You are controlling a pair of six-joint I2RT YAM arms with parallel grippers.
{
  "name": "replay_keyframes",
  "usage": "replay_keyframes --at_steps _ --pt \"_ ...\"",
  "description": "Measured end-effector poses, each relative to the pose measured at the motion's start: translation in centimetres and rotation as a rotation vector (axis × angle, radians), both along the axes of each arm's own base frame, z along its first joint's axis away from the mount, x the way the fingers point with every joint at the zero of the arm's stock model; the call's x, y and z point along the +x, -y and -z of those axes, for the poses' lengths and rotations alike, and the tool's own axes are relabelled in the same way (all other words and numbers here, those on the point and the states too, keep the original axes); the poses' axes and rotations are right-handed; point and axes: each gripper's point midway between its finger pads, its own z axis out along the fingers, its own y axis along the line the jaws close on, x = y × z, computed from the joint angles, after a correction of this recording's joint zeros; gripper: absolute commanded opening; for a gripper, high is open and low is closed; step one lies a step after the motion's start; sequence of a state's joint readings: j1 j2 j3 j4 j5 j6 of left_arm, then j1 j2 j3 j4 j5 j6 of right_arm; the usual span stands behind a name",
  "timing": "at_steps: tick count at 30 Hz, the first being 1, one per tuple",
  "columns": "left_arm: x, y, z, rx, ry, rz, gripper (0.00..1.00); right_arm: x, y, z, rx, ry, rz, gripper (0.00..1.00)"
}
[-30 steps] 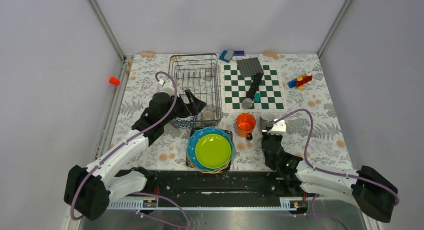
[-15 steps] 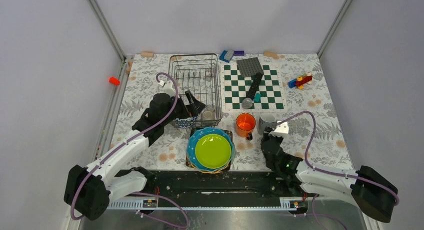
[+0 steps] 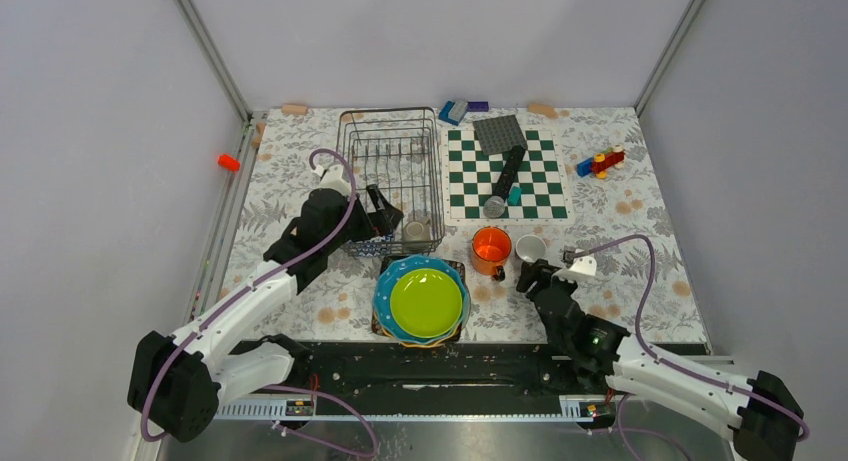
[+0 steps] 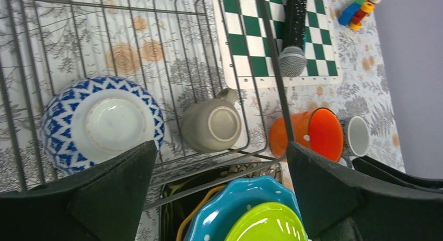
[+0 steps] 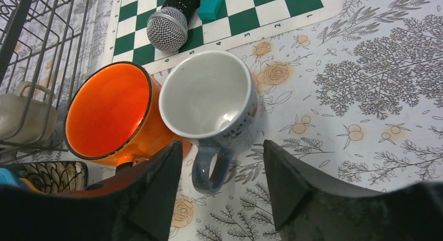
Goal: Unload the mixed dishes from the dish rack
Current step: Place the cup at the center of the board, then pick up the cup from the dish rack.
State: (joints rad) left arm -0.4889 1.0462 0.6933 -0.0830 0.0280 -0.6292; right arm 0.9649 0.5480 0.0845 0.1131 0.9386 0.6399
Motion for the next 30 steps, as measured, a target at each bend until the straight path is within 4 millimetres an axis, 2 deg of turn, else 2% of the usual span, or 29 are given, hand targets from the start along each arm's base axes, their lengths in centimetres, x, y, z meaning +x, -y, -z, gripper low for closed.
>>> replay_keyframes --at_steps 5,6,11,15,18,23,27,30 --pt "-0.1 -0.9 0.9 0.038 -0.029 -0.039 0.99 -0.6 0.5 0.4 0.016 -0.025 0.005 0.97" --pt "-0.1 -1.1 1.1 0.044 -0.034 -0.046 0.99 -0.7 0.5 0.4 0.02 -0.029 0.003 0.99" --pt "0.2 -1.9 0.5 0.09 -0.036 -0.08 0.99 -0.8 0.4 -1.1 0.057 -0.017 -0.003 1.0" --pt "1.3 -2.6 -1.0 0.132 -0.024 -0.124 0.99 -0.9 0.1 -3.4 0.122 0.013 -0.018 1.0" --pt "2.2 -2.9 -1.0 0.179 -0.045 -0.151 0.99 -1.0 0.2 -4.6 0.165 0.037 -0.02 1.0" --pt "3.3 -3.4 1.5 0.274 -0.137 -0.183 0.99 -1.4 0.7 -4.4 0.168 0.028 -0.019 1.0" --pt "3.1 -3.6 3.9 0.353 -0.211 -0.175 0.99 -1.6 0.9 -3.9 0.148 0.012 -0.017 1.0" --pt "2.9 -2.8 4.6 0.397 -0.232 -0.137 0.99 -1.6 0.9 -3.6 0.134 0.002 -0.018 1.0"
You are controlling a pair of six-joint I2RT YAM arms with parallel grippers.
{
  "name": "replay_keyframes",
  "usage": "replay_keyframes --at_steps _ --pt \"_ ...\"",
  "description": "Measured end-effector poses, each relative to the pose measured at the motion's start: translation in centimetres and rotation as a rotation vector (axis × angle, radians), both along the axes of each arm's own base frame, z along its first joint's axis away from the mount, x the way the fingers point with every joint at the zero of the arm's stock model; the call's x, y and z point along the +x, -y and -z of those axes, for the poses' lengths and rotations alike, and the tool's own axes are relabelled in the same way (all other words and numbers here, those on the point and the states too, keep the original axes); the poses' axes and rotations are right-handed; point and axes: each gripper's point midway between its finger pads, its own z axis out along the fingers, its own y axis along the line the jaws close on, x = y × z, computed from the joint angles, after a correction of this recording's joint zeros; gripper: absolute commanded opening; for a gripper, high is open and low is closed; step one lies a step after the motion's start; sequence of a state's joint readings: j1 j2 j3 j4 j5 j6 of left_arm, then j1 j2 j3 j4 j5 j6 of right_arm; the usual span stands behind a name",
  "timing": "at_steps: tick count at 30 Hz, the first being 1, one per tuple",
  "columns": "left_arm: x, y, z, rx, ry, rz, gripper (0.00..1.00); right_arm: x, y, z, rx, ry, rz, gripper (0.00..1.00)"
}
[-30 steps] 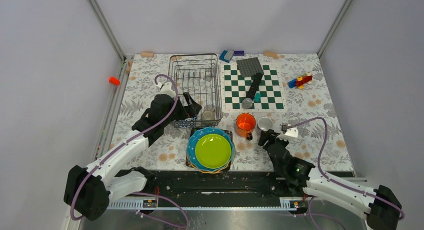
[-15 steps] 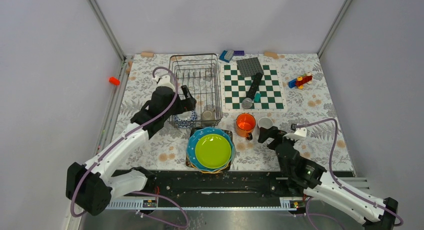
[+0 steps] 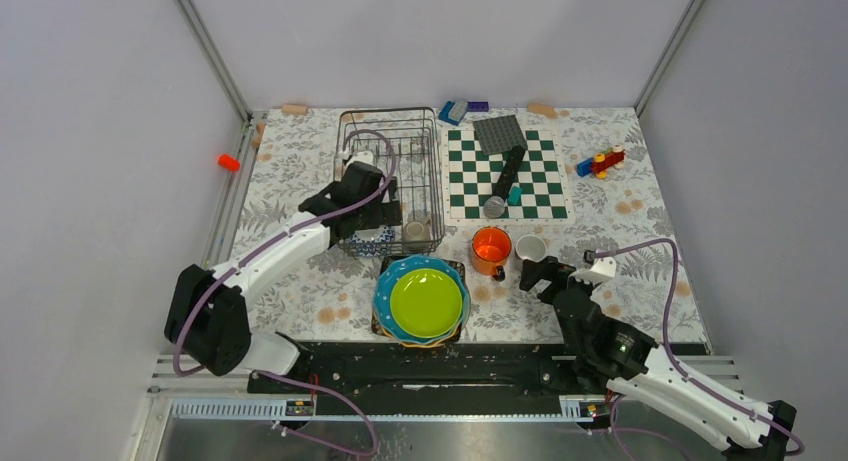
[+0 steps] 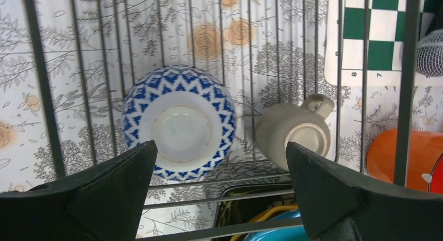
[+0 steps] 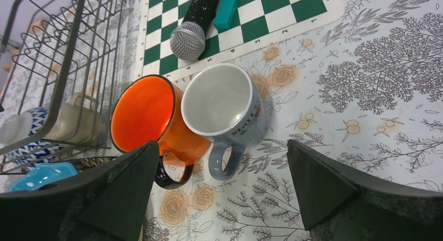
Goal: Unload the mixed dishes from the dish rack
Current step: Pick up the cup from the dish rack.
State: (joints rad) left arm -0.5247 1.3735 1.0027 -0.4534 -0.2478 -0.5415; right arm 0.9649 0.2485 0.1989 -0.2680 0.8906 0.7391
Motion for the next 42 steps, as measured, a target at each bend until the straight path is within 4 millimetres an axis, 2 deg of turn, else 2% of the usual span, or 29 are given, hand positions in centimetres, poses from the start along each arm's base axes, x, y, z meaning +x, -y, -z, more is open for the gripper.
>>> replay_keyframes --at_steps 6,16,26,37,42 --pt "0.0 2.3 0.3 0.044 -0.022 0.083 0.97 -0.1 -0.1 0.8 -0.032 -0.028 -0.011 1.0" --pt "0.4 6.5 1.3 0.046 -0.06 0.233 0.92 -0.2 -0.2 0.9 -0.032 -0.032 -0.019 1.0" --pt "-0.1 7.7 4.5 0.071 -0.156 0.332 0.87 -0.2 -0.2 0.9 -0.032 -0.032 -0.02 1.0" --pt "0.8 8.6 6.5 0.1 -0.207 0.349 0.85 -0.2 -0.2 1.0 -0.039 -0.037 -0.02 1.0" --pt "0.7 8.7 7.1 0.103 -0.225 0.354 0.78 -0.2 -0.2 1.0 -0.039 -0.037 -0.019 1.0"
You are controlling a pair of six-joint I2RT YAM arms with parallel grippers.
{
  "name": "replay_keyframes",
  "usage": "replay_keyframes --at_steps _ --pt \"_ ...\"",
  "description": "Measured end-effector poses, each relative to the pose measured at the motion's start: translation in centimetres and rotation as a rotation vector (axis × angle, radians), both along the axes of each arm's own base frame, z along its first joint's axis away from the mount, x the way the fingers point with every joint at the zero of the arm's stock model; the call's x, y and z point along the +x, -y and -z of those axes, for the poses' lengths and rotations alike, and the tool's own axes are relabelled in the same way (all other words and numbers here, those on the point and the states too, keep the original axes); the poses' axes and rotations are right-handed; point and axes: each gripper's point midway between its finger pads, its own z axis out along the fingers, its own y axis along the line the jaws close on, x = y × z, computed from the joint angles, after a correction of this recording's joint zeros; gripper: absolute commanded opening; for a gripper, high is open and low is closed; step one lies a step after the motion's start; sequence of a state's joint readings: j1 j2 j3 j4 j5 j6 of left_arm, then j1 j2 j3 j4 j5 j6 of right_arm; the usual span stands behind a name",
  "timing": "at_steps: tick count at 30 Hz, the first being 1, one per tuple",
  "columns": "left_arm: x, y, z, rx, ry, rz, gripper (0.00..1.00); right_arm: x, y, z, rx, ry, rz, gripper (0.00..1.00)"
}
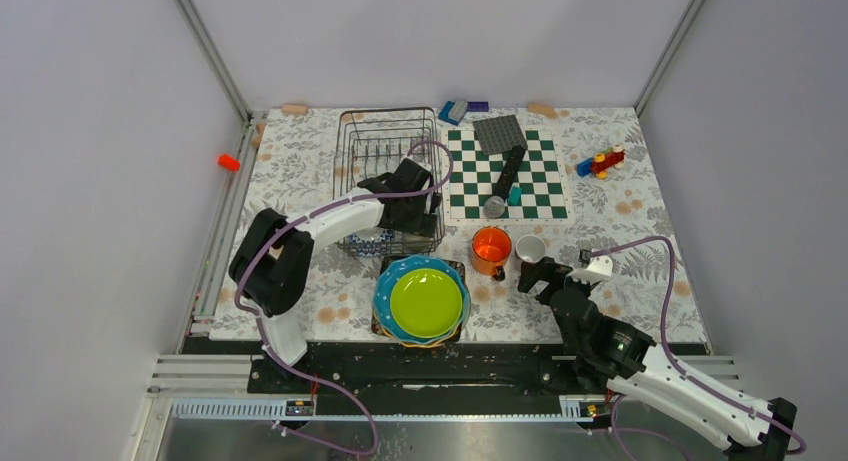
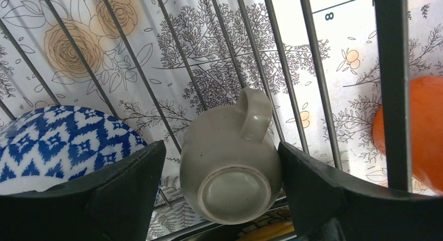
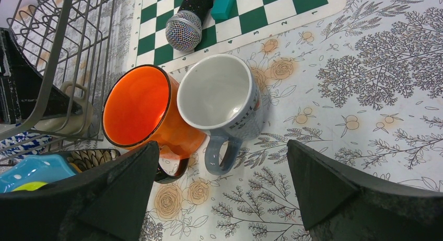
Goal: Unload the mixed dishes from the dish rack
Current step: Pick up the cup from the dish rack.
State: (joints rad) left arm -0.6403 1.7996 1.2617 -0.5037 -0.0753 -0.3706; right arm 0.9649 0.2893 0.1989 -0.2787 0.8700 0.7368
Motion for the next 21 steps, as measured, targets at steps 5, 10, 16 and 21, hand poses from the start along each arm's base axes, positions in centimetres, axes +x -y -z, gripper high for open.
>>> replay_keyframes --at_steps 5,10,16,21 --pt "-0.2 0.2 0.2 -0.006 -0.013 0.007 0.56 0.0 0.0 0.0 0.0 0.001 0.001 1.0" --pt "-0.4 0.4 0.2 -0.016 -0.021 0.014 0.39 0.0 0.0 -0.1 0.003 0.003 0.002 1.0" --pt "-0.5 0.3 -0.3 -0.017 -0.016 0.005 0.31 0.1 0.0 -0.3 0.01 0.011 0.001 1.0" --pt "-0.2 0.1 -3.6 -0.055 0.054 -0.017 0.25 0.1 0.0 -0.5 0.018 0.018 0.0 1.0"
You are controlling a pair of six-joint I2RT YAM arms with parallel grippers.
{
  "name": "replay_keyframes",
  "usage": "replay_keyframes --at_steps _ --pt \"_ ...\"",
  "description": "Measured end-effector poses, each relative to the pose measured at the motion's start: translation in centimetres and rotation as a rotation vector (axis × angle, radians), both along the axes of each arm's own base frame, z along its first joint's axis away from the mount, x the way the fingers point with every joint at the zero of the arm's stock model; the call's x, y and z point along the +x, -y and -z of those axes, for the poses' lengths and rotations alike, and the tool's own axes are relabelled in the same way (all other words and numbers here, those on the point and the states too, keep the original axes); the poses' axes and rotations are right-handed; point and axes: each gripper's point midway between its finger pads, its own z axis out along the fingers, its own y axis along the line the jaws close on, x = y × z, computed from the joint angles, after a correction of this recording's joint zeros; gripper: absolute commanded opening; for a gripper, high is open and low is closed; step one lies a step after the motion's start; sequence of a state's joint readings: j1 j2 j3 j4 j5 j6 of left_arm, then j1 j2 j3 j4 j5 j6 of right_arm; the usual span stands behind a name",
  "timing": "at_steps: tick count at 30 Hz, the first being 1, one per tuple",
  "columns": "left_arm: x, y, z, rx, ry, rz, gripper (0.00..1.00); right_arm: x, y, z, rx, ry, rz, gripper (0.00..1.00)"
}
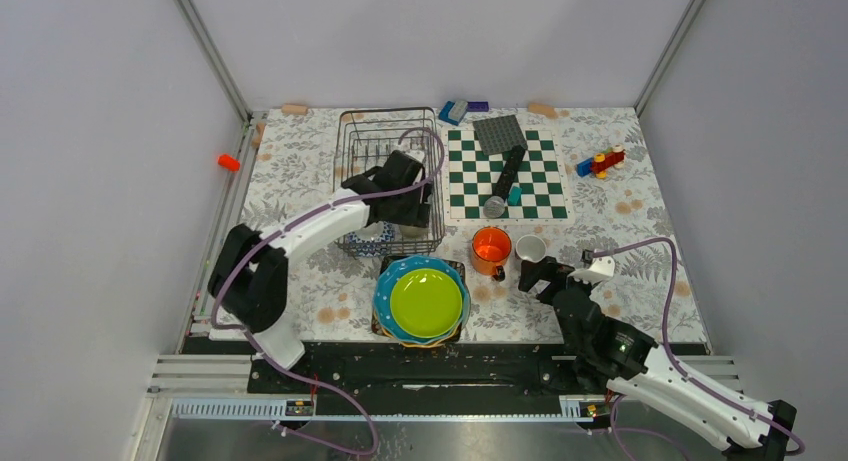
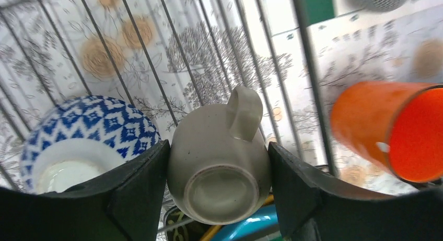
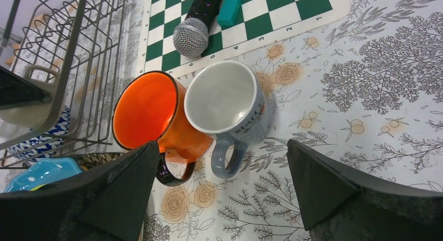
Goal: Unload the mixed dishes from the dish rack
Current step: Pick up the cup from the dish rack.
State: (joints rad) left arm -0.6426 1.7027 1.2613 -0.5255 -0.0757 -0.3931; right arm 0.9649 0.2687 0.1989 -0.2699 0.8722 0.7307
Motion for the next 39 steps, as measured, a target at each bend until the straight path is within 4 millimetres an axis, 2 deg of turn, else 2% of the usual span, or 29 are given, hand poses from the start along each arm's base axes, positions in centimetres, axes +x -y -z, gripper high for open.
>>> replay_keyframes --at_steps 6,10,14,18,22,27,33,39 --pt "0.5 0.1 -7.3 -0.132 0.176 -0.024 0.24 0.1 -0.5 -0.7 0.025 0.022 -0.02 1.0" --pt "0.1 0.0 -10.2 -0.2 0.254 -0.022 0.24 0.2 -1.3 -1.4 0.054 0.041 -0.054 1.0" --pt "-1.0 -0.2 -11.3 -0.247 0.295 0.012 0.24 0.2 -2.4 -2.4 0.093 0.067 -0.105 1.0" --pt "-3.2 0.2 -11.8 -0.336 0.332 0.101 0.23 -0.1 -3.9 -3.3 0.122 0.084 -0.18 1.0" --pt "-5.7 1.3 -12.8 -0.454 0.384 0.235 0.1 -0.6 -6.0 -4.7 0.183 0.112 -0.287 1.0" --pt "-8.3 3.2 -14.8 -0.601 0.459 0.423 0.06 -1.6 -9.0 -6.9 0.311 0.139 -0.424 0.98" --pt "-12.0 5.1 -16.2 -0.76 0.51 0.673 0.0 -2.8 -12.8 -11.0 0.515 0.195 -0.586 0.89" --pt "-14.0 5.8 -18.2 -0.836 0.555 0.814 0.0 -4.4 -16.4 -13.9 0.618 0.228 -0.773 0.77"
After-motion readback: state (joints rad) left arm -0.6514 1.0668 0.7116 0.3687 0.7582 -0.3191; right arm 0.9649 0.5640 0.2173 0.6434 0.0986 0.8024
